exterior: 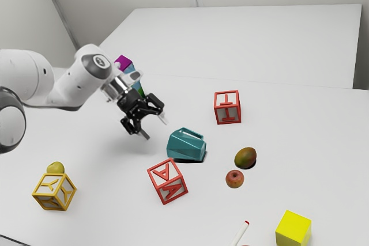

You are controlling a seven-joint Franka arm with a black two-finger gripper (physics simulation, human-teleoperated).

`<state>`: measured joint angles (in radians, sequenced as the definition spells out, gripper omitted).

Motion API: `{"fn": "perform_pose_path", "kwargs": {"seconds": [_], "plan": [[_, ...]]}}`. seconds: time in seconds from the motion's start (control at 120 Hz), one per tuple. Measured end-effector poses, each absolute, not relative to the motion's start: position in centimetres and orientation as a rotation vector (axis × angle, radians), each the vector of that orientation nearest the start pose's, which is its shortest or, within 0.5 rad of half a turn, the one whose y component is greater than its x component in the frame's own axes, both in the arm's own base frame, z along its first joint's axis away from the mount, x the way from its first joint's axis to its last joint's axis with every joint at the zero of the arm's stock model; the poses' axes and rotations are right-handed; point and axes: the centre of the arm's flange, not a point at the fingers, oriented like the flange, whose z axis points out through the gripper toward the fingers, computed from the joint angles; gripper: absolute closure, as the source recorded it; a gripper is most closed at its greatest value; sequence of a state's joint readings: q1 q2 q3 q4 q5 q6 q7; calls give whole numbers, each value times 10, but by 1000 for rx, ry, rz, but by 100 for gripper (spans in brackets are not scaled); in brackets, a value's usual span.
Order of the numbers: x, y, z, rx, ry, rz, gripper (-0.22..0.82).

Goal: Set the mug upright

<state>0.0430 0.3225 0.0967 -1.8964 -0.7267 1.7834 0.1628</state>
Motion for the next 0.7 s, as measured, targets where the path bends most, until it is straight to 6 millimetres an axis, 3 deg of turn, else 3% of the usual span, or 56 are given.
{"fn": "perform_pose_path", "kwargs": {"seconds": [0.25,0.383,0.633,0.7], "plan": [[592,10,295,2290,442,-387,0],[594,-9,284,2246,448,-403,0],[599,-35,276,2196,457,-392,0],[600,-36,276,2199,458,-387,13]]}}
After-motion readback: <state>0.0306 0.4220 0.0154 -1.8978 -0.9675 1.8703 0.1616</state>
